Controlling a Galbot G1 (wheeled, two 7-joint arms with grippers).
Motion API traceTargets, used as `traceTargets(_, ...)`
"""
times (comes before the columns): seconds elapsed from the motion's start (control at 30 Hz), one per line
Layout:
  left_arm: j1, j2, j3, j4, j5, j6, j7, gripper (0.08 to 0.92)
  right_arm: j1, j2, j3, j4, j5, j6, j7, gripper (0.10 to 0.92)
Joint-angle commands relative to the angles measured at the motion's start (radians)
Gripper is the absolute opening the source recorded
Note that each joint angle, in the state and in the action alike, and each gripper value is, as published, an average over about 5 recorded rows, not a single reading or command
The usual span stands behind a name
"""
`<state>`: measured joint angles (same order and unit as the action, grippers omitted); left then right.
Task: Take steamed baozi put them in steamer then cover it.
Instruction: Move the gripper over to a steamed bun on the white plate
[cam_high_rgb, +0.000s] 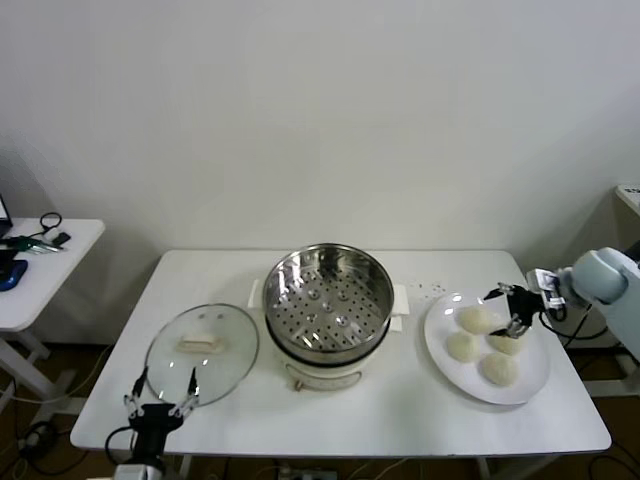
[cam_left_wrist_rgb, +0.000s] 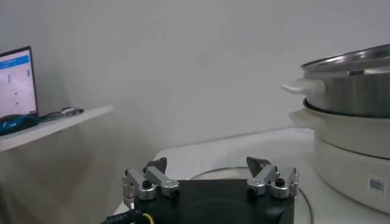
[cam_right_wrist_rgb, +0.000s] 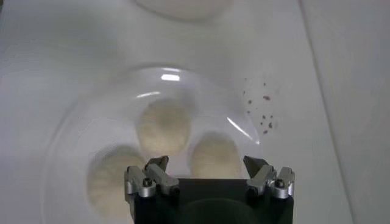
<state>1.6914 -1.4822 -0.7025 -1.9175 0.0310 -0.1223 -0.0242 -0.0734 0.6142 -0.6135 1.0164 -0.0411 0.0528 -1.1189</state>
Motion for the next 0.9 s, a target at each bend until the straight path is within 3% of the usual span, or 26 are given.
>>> traceTargets(0.03,-0.003,0.003,-0.004,0.010,-0.004,0.005,-0.002,0.823,0.222,0.118,-0.285,-0.181,-0.065,0.030,-0.053,0.823)
traceTargets(0.4,-0.014,0.011,-0.007,0.017,-0.007,0.016,-0.004,0.823,0.155,0.267,-0.177,-0.335,-0.176,0.078,-0.026,0.823)
traceTargets(0.9,-0.013,0.009,-0.009,0.020,-0.006,0.016,-0.004,0.823,0.092,0.314,-0.115,-0.377,-0.230,0.080,-0.022,0.823)
